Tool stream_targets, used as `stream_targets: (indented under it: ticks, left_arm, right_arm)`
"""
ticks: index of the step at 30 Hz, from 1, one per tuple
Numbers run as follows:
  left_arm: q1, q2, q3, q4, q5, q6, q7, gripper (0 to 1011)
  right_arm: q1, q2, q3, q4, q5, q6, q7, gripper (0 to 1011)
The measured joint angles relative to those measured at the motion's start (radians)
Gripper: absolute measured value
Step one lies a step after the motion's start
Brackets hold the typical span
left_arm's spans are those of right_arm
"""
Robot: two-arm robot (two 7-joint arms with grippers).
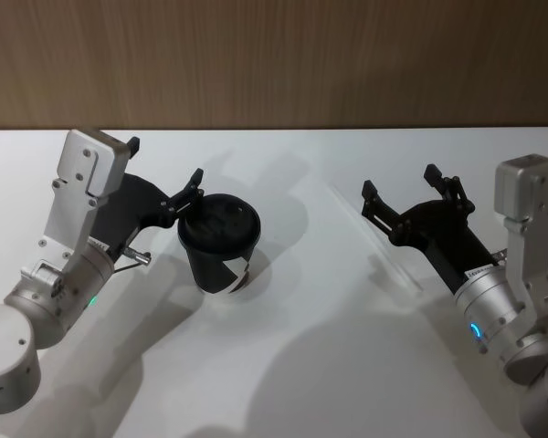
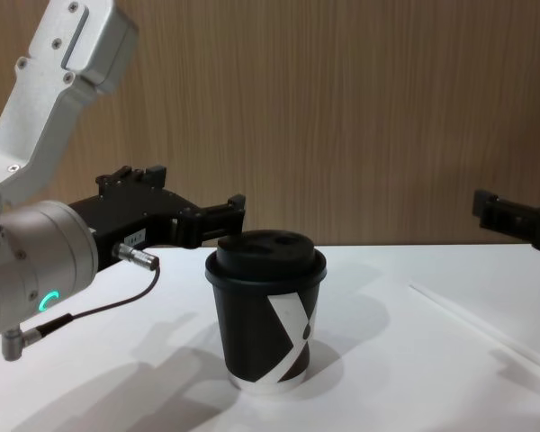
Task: Pick up the straw with one hand, pass it to the other hand, and insert it into the cup.
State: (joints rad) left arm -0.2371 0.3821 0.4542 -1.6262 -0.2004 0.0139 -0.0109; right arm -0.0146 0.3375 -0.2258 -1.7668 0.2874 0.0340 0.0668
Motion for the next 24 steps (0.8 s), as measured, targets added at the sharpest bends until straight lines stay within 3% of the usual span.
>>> stream_targets:
  ticks: [24]
  left_arm:
    - [0.0,0.0,0.0,0.0,0.0,0.0,0.0,1003]
  right_arm:
    - [0.0,0.0,0.0,0.0,0.0,0.0,0.0,1001]
